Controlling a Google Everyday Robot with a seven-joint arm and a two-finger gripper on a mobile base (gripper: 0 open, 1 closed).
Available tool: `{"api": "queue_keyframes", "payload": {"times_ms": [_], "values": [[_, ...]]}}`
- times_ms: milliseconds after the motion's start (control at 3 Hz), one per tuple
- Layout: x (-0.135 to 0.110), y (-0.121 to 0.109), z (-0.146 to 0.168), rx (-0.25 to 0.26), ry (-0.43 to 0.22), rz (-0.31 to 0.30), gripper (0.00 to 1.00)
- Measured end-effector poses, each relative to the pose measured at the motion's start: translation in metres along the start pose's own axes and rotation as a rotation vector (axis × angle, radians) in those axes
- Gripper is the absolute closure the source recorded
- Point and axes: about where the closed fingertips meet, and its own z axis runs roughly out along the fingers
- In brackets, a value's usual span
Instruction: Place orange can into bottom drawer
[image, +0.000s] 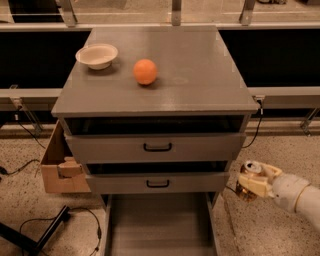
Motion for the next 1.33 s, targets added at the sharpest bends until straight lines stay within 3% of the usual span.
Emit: {"api": "queue_keyframes", "payload": {"times_ms": [333, 667, 1000, 1333], "values": [[0.071, 0.019, 0.026, -0.011, -0.004, 0.040, 1.00], [0.126, 0.036, 0.053, -0.028, -0.068, 0.020, 1.00], [0.170, 0.056, 0.088, -0.063, -0.114, 0.032, 1.00], [0.189, 0.067, 0.099, -0.078, -0.125, 0.061, 1.00]]}}
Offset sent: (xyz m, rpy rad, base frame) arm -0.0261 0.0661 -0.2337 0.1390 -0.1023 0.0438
